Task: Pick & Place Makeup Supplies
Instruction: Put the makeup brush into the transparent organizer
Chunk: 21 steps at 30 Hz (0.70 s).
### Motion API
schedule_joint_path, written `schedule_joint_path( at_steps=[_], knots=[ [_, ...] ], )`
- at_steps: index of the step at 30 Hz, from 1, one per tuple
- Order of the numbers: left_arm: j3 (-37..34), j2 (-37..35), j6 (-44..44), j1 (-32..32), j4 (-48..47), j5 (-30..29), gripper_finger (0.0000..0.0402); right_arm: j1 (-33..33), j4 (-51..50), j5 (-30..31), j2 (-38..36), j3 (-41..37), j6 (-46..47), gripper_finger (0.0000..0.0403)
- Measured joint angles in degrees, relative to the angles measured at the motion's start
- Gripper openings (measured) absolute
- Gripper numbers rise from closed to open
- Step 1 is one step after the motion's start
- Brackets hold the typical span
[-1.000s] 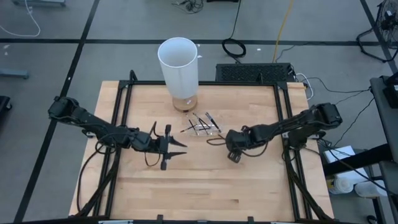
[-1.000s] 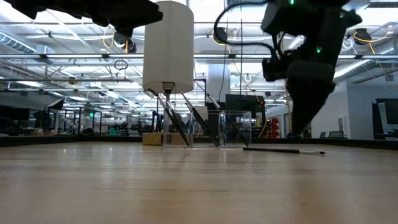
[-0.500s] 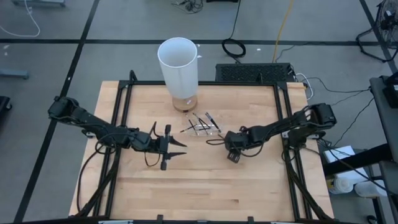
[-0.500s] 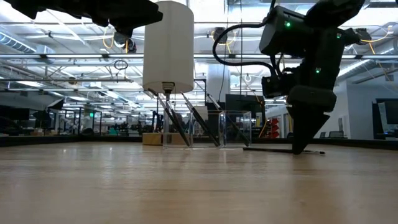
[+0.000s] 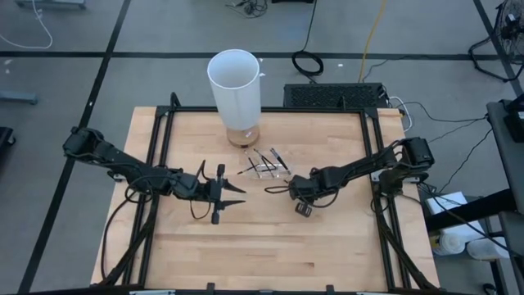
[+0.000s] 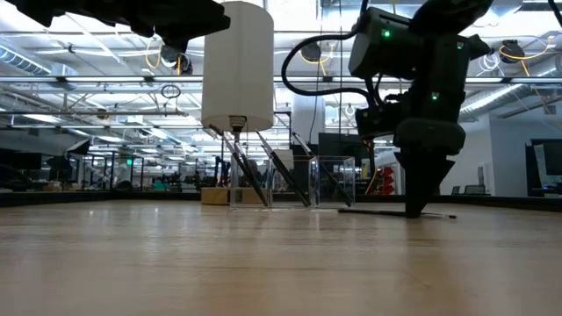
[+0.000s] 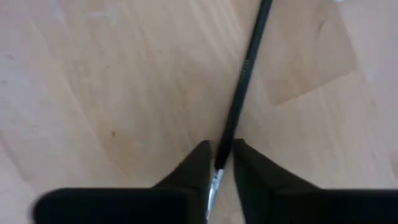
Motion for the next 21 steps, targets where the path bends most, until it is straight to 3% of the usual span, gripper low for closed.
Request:
schedule_joint_path(
  at_steps=[3,10,14,19,21],
  knots=[
    [0.00,0.00,-0.16,0.00,0.01,0.00,0.0134,0.30,1.13,-1.04,0.00,-0.13,0.00,0.0010],
    [0.00,0.00,-4.87,-0.15,-0.52,0.55,0.0134,4.38,-0.39,3.09,0.28,1.02,0.77,0.0004],
    [0.01,0.38,-5.93,-0.64,-0.52,6.26,0.0134,8.17,-6.49,8.43,0.71,7.34,0.48,0.0002],
    [4.67,3.51,-5.25,-3.57,-6.12,5.88,0.0134,11.36,-11.09,9.10,1.11,15.26,-2.42,0.0001],
    [8.79,6.10,-4.72,-5.50,-11.46,3.02,0.0134,12.22,-11.53,10.06,0.72,18.26,-3.69,0.0001]
  ],
)
